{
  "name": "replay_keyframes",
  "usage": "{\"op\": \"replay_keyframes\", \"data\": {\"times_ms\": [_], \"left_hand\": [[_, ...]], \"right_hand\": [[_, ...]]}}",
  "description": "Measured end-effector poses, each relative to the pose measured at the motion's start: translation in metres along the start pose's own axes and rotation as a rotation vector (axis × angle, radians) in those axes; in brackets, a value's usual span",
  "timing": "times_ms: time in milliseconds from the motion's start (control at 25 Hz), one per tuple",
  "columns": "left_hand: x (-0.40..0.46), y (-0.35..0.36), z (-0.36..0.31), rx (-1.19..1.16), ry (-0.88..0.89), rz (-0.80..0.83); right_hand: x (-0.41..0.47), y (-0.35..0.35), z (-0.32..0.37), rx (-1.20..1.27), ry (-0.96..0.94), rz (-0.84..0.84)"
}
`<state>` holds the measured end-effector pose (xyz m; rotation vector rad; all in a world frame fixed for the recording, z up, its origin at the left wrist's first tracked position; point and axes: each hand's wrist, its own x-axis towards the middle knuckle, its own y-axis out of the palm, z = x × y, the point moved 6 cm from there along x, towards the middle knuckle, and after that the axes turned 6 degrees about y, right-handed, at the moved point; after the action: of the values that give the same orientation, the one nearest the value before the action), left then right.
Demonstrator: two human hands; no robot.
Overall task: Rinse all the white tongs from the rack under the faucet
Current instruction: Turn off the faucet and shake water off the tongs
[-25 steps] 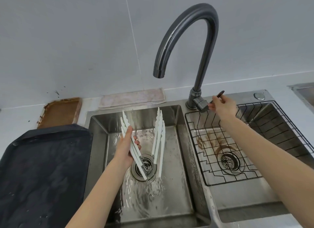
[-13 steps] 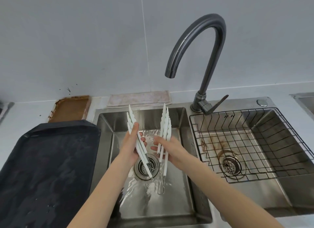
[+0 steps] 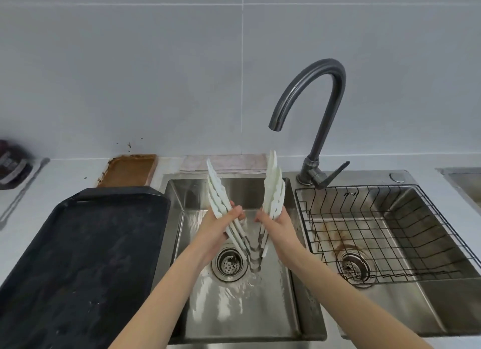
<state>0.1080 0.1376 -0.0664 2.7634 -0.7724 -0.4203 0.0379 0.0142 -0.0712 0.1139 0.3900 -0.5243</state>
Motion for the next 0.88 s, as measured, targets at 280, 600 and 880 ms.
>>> {"op": "replay_keyframes", "data": {"times_ms": [280,600,880], "left_hand": [[-0.029,-0.022,0.033,0.216,-0.083,-0.014],[-0.028,-0.031,0.03,0.26,-0.007,-0.046],[-0.028,-0.058,0.0,0.252,0.069,-0.134]], "right_hand": [[-0.013,0.005,-0.044,-0.17,0.193,0.158],[-0.021,0.01,-0.051,-0.118,0.106,0.079],[-0.014,0.053,-0.027,0.07,0.17,0.117]]}}
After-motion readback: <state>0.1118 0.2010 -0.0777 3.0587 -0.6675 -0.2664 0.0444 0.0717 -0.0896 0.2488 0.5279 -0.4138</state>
